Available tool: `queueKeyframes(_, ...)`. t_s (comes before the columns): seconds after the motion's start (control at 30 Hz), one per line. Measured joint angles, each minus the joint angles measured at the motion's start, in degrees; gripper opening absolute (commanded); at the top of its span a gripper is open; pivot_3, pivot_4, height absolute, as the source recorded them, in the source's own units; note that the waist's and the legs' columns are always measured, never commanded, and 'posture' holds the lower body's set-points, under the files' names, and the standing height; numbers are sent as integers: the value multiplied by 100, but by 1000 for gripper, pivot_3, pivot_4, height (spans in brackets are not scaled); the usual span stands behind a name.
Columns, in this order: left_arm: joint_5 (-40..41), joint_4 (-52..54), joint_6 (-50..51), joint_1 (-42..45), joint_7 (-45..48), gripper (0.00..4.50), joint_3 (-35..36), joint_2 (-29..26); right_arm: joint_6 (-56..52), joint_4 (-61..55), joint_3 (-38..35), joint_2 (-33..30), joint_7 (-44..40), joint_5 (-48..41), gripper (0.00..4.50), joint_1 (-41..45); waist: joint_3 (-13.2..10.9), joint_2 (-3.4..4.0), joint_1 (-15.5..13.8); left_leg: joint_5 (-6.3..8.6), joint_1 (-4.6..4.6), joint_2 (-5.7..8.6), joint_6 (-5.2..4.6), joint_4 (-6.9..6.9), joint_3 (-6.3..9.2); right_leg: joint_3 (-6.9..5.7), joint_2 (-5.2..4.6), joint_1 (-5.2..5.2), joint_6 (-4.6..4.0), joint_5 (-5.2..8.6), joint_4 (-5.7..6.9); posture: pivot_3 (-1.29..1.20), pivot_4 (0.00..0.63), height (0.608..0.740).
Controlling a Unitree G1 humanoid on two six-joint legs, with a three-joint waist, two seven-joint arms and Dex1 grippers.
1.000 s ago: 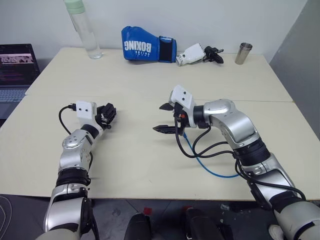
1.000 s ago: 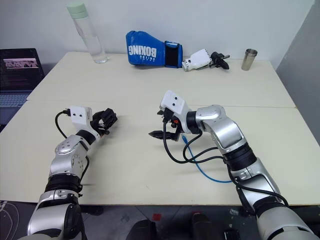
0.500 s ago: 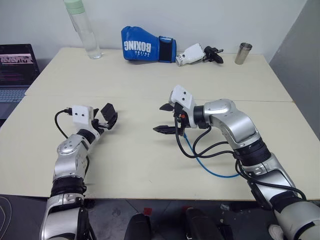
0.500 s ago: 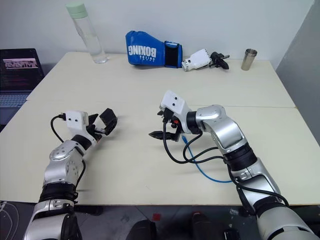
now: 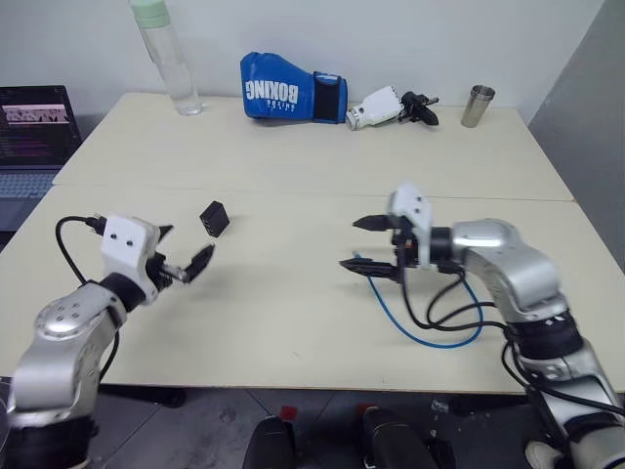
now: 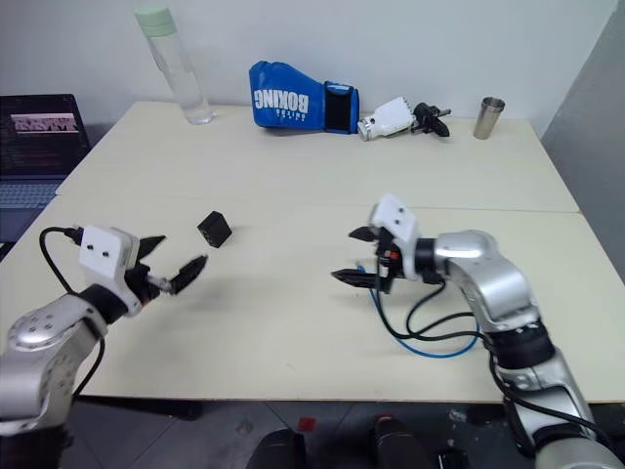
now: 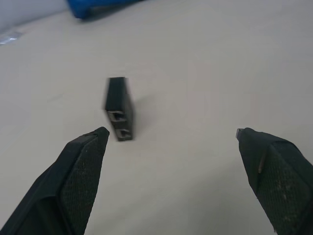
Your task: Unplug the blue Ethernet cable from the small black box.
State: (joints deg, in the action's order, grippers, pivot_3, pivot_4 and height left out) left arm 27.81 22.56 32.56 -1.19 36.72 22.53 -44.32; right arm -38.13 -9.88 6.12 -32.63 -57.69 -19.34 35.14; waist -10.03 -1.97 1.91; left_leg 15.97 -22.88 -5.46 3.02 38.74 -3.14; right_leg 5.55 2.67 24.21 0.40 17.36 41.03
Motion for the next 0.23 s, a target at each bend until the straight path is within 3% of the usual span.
queueKeyframes(0.1, 447, 170, 417, -134, 527, 4462, 402, -539, -56, -56, -446, -509, -178, -270, 4500, -163, -3, 0, 1, 0, 6, -2, -1, 0, 5, -1, 8, -2, -3, 4, -1, 0, 150, 740)
queueKeyframes(0.23, 746, 153, 525, -97, 818, 4462, 720, -748, -107, -53, -707, -867, -257, -454, 4500, -307, -3, 1, 7, 1, 9, -1, -3, -1, -4, 6, 9, -3, -5, 5, -4, 0, 150, 740)
